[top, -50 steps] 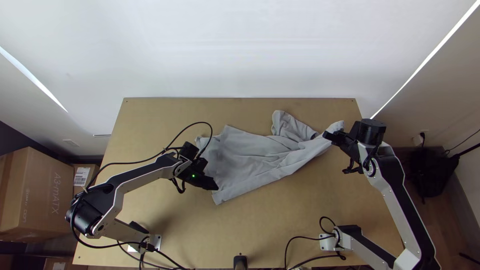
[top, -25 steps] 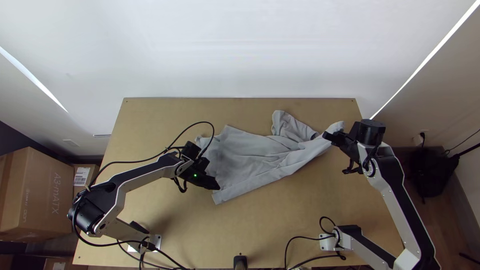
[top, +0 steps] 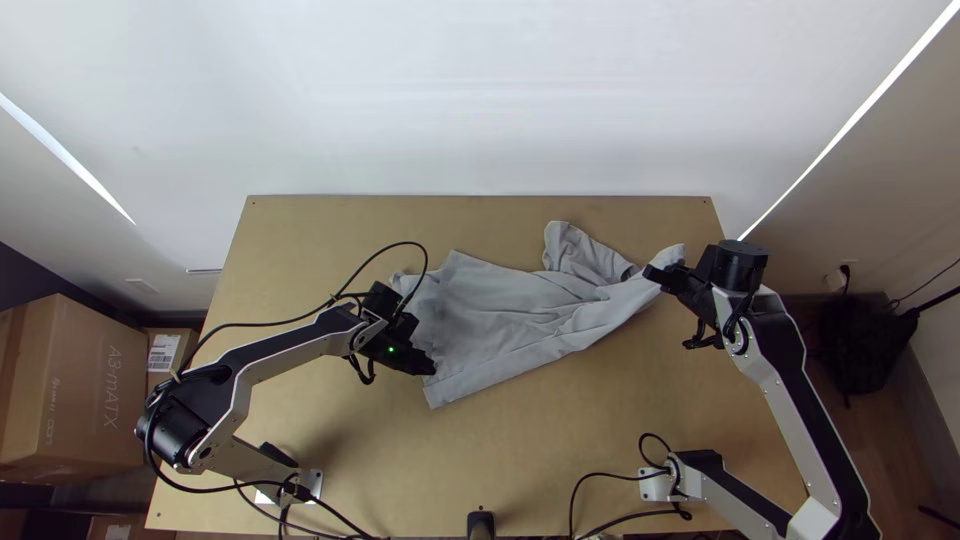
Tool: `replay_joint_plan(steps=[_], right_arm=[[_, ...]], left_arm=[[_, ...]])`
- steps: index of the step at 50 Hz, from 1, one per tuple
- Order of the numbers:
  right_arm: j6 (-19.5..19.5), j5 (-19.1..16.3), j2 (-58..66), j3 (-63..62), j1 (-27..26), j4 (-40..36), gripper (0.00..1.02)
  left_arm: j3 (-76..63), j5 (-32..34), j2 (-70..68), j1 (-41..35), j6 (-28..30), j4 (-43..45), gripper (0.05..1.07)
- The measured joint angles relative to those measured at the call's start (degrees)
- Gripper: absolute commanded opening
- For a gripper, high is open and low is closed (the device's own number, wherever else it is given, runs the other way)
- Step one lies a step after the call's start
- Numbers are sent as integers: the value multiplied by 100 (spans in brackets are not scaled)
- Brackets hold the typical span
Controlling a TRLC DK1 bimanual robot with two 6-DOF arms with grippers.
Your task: Fold the t-shirt
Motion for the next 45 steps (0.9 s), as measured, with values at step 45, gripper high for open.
replay_joint_plan(steps=[45], right_arm=[[-538, 44, -605, -402, -120, 422, 2]], left_arm=[[2039, -514, -2133, 2133, 315, -940, 8]])
